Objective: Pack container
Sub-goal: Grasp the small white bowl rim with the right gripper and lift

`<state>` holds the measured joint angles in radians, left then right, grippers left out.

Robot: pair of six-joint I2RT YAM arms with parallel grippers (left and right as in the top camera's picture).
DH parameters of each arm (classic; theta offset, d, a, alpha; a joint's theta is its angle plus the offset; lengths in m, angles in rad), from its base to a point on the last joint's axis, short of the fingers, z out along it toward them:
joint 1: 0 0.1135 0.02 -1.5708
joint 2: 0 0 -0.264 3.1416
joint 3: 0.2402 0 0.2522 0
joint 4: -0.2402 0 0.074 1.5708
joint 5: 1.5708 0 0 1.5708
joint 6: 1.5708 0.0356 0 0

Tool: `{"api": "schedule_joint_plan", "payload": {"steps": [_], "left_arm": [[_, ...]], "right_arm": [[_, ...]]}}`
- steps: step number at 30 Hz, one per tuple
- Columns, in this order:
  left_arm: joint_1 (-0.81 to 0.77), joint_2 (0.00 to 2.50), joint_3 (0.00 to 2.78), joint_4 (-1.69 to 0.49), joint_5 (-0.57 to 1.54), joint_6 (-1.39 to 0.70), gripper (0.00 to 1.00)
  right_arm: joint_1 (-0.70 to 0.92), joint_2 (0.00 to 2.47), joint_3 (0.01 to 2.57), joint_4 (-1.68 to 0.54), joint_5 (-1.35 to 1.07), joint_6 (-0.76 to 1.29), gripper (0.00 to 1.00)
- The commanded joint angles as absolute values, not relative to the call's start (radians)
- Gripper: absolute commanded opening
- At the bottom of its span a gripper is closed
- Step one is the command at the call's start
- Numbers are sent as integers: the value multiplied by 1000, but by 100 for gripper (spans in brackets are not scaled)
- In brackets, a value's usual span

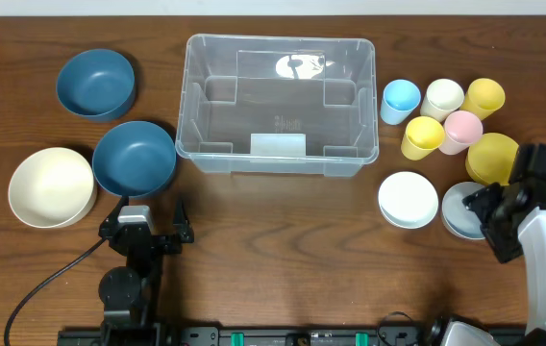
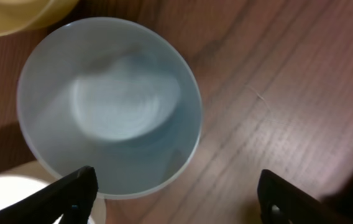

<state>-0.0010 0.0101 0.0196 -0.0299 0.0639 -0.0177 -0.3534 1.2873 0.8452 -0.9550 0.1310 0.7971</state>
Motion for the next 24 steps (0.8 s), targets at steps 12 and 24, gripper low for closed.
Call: {"api": "schedule_joint_plan", "payload": {"steps": [12,24], "left_arm": [[2,4,4,-67,68,-4,98],[2,4,4,-67,67,-4,98]], "right_arm": [[-361,1289,609,-701,138,815,54],[-361,1289,582,-698,139,810,3]]}}
